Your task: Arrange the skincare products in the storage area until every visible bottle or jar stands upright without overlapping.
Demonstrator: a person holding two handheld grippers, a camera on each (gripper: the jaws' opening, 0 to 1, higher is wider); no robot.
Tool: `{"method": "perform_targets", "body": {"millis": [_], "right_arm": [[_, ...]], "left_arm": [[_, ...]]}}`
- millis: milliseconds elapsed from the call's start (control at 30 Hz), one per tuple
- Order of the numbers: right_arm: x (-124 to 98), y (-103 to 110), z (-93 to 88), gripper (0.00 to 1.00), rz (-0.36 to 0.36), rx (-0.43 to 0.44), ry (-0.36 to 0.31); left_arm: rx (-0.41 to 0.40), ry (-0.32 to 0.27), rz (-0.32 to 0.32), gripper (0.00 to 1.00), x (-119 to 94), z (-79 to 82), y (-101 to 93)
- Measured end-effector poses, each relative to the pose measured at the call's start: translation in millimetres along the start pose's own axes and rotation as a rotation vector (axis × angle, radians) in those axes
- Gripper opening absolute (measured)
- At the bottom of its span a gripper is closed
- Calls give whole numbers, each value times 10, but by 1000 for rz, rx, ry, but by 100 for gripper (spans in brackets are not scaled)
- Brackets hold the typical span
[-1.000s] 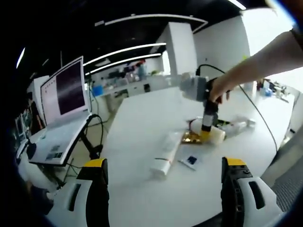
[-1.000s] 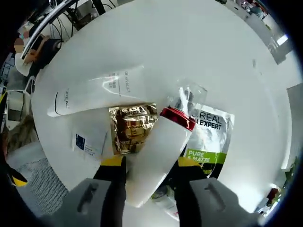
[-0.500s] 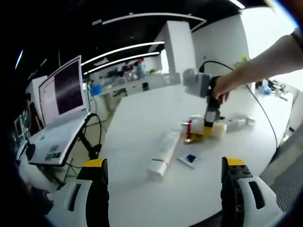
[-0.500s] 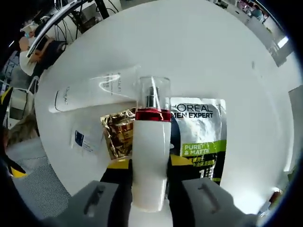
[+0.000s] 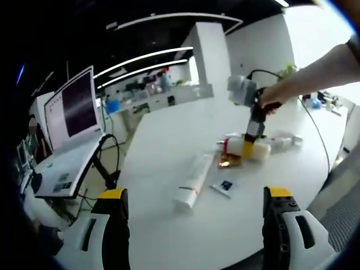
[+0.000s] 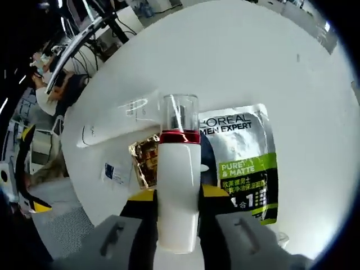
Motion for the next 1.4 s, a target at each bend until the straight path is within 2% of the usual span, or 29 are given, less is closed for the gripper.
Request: {"method": "perform_targets", "body": {"millis": [267, 533, 833, 1000, 1067, 1100, 1167, 1267, 1400], "right_arm": [[-21, 36, -78, 24, 162, 128, -136], [-71, 109, -131, 25, 281, 198, -254], [-150, 174, -212, 25, 346, 208, -354], [-233, 228, -292, 25, 370, 185, -400], [-250, 234, -307, 25, 377, 179, -414], [-270, 245, -314, 25, 388, 163, -443], [-298, 255, -355, 25, 401, 190, -463], [-338, 290, -412, 25, 394, 166, -479], [-403, 333, -486, 26, 420, 162, -518]], "left_arm": [[22, 12, -10, 97, 0, -18, -25], [38, 25, -19, 97, 0, -33, -47], [59, 34, -25, 97, -2, -45, -57], [1, 30, -44, 97, -12, -15, -59], [1, 32, -48, 97, -11, -17, -67], [1, 38, -55, 97, -14, -25, -78], [5, 42, -72, 97, -18, -27, -100], [-2, 51, -93, 97, -25, -28, -120], [-27, 65, -113, 97, -37, -6, -109]]}}
Point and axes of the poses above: the point that each gripper's makers call its tool centre point, and the gripper's own axes: x roughly forward along the fingers, y roughly to its left, z roughly out of its top, the point moved 4 cm from there along -x, roughly backward along the fingers, and after that the axes turned 12 degrees about z, right-handed, at the moved point
